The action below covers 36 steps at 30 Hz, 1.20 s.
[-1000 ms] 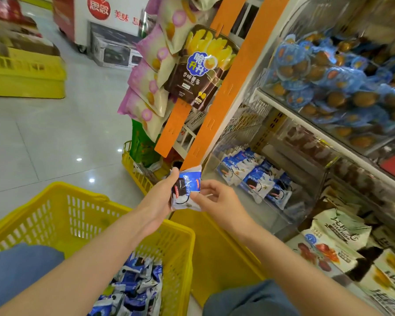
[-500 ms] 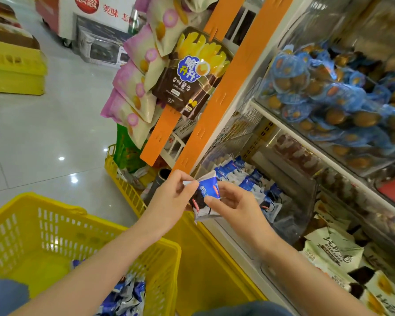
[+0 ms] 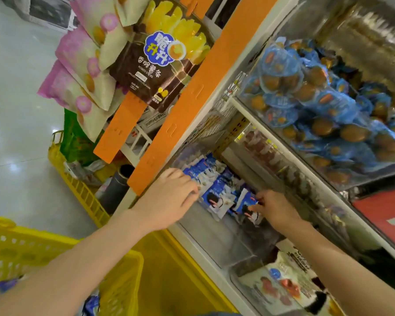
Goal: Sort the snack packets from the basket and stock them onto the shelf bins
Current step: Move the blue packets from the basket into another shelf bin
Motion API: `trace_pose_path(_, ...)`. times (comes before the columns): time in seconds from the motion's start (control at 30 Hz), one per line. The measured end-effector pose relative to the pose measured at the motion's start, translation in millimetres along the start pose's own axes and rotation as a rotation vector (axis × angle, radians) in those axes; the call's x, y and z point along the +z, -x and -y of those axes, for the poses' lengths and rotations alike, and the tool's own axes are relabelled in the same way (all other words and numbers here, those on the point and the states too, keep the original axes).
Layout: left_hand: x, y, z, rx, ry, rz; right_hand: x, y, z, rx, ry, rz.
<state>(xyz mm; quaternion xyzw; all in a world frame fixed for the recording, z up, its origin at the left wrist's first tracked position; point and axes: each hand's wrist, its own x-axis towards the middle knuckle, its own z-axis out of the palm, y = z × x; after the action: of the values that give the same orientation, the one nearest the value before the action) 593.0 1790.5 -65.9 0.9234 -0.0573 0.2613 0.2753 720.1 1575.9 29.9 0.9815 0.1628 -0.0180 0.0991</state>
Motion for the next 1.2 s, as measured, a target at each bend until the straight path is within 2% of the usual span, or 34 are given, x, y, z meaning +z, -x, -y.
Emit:
trace_pose_path(0.4, 11, 1, 9, 0.028, 0.079, -0.084, 27, -50, 14, -0.048, 0.226, 0.269)
trace_pose_path(0.6, 13, 3, 10, 0.035, 0.08, -0.099, 29, -49, 15, -0.032, 0.26, 0.262)
trace_pose_path(0.73, 12, 3, 10, 0.046, 0.026, -0.088, 21, -32, 30, -0.029, 0.159, 0.156)
trace_pose_path(0.83, 10, 2, 7, 0.056, -0.004, -0.092, 15, 1, 55, -0.113, -0.227, -0.058)
trace_pose_path(0.9, 8, 2, 7, 0.049, -0.021, -0.085, 16, 31, 73, -0.196, -0.37, -0.139)
trace_pose_path(1.03, -1, 8, 5, 0.055, -0.086, -0.019, 36, 86, 93, -0.416, -0.38, -0.12)
trace_pose_path(1.13, -16, 26, 2, 0.062, -0.12, -0.03, 54, 106, 98, -0.509, -0.279, -0.211)
trace_pose_path(1.2, -27, 49, 4, 0.043, -0.137, -0.067, 65, 117, 105, -0.57, -0.297, -0.266)
